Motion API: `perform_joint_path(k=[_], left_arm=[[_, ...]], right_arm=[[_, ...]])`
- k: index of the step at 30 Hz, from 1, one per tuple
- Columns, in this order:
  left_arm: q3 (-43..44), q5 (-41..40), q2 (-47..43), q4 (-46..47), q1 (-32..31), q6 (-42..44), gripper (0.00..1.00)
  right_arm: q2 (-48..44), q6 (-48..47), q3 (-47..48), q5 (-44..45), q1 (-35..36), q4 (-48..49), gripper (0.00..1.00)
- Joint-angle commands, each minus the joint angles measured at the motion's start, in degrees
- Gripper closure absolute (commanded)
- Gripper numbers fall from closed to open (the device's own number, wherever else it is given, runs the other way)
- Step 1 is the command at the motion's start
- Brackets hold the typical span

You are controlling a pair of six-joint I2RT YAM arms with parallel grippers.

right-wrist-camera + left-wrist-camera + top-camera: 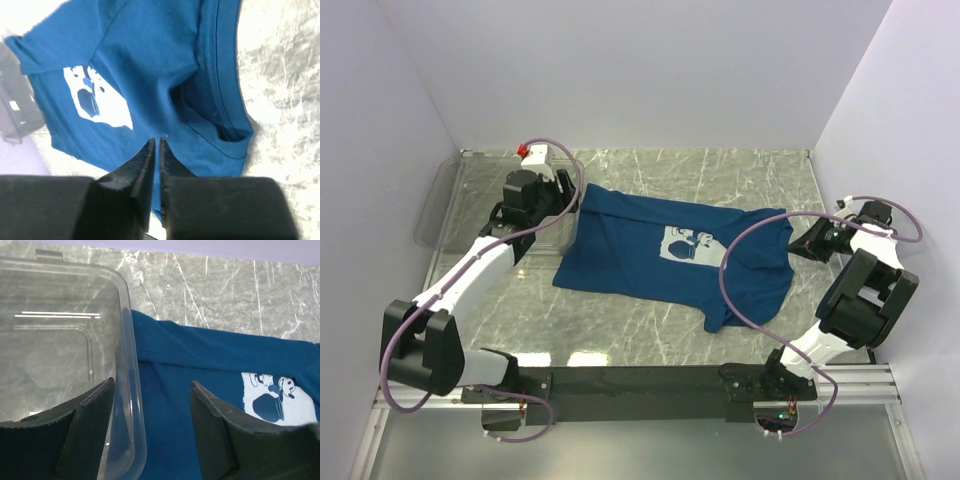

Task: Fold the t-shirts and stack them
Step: Fold the tshirt

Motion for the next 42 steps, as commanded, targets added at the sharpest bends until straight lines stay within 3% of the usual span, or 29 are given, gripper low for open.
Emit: perform_joint_path(k=[1, 2, 8, 10, 14, 17, 20, 23, 27, 31, 42], left_arm=[[-1.5, 0.0, -3.4, 0.8, -0.2, -0.5, 0.33], [-2.0, -0.1, -3.8, 0.6, -0.2, -0.5, 0.33], [-3.7, 0.6, -5.3, 0.5, -0.1, -0.6, 0.33], [-3.9, 1.1, -5.3, 0.5, -0.1, -0.8, 0.33], [-4.5, 2.3, -5.3, 0.7, -0.1, -1.0, 0.33], [-5.1, 2.6, -5.5, 0.2, -0.1, -0.9, 0.33], [-6.1, 2.0, -6.7, -0.6, -0.1, -0.8, 0.33], [-7.5, 1.6, -8.5, -1.5, -0.1, -0.9, 0.33], [-9.8, 1.5, -11.2, -1.9, -0.1, -1.7, 0.33], [-12.4, 1.4, -13.8, -2.4, -0.1, -2.7, 0.33], [-16.1, 2.0, -18.1, -2.9, -0.1, -5.1, 0.33]], right_arm=[[-0.6, -2.9, 0.9, 2.4, 1.0, -2.4, 0.88], [-0.9, -2.9, 0.9, 2.1, 1.4, -3.0, 0.93], [-4.6, -4.3, 0.4, 0.9, 3.0, -2.7, 0.99], [-5.6, -4.6, 0.6, 1.7, 3.1, -2.5, 0.97], [-5.8, -16.9, 2.5, 3.5, 8.7, -6.0, 0.57], [-5.6, -27.7, 3.0, 9.1, 14.4, -8.0, 0.47], [-7.7, -37.4, 1.6, 12.9, 22.5, -7.2, 0.43], [-10.4, -43.0, -0.5, 20.6, 30.4, -4.0, 0.42], [-5.6, -39.8, 2.5, 28.7, 36.4, -2.5, 0.45], [0.9, -36.1, 4.6, 33.3, 38.6, -1.0, 0.48], [7.3, -32.6, 4.7, 38.6, 40.7, 1.3, 0.52]])
